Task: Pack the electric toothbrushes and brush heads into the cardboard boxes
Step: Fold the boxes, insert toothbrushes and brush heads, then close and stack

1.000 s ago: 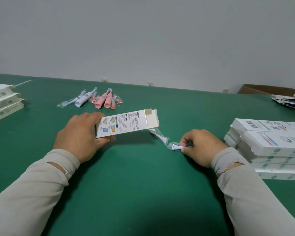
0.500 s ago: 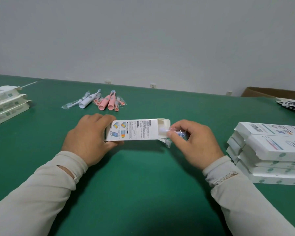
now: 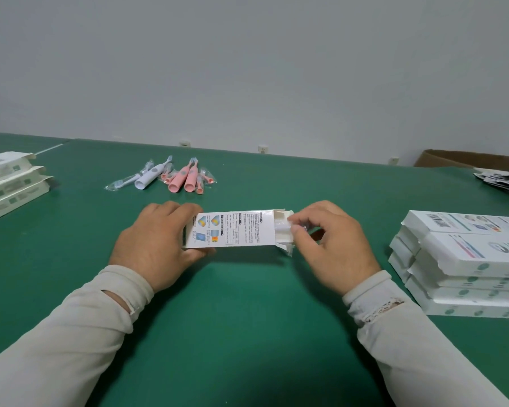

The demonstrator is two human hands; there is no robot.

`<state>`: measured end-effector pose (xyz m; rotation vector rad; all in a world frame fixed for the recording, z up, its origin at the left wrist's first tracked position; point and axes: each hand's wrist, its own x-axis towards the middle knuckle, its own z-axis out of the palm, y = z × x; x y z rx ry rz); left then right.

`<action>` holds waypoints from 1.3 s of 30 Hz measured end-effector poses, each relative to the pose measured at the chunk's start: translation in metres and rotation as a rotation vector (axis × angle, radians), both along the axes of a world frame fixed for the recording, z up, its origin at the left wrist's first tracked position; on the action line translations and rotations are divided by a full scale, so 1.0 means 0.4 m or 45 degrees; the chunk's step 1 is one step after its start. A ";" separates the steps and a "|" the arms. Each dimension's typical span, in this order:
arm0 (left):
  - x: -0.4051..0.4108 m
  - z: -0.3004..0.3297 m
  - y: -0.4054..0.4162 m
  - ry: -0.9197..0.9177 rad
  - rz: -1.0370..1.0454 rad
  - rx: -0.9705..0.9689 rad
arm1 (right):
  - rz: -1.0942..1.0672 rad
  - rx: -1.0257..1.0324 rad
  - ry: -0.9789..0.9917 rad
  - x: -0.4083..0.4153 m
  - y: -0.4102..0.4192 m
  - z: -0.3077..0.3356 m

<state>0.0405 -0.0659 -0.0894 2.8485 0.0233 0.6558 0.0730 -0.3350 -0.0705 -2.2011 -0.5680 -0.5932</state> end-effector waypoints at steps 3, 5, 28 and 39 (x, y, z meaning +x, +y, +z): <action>0.001 -0.001 -0.003 0.004 -0.012 0.014 | -0.099 -0.095 -0.065 0.003 0.002 -0.005; 0.002 -0.002 -0.006 0.009 -0.023 0.014 | -0.133 -0.054 -0.094 0.003 0.005 -0.002; 0.013 0.010 0.036 -0.013 0.170 -0.104 | -0.225 0.106 0.386 0.074 -0.006 -0.077; 0.014 -0.002 0.035 0.005 0.096 -0.110 | -0.233 -0.775 0.544 0.065 0.022 -0.016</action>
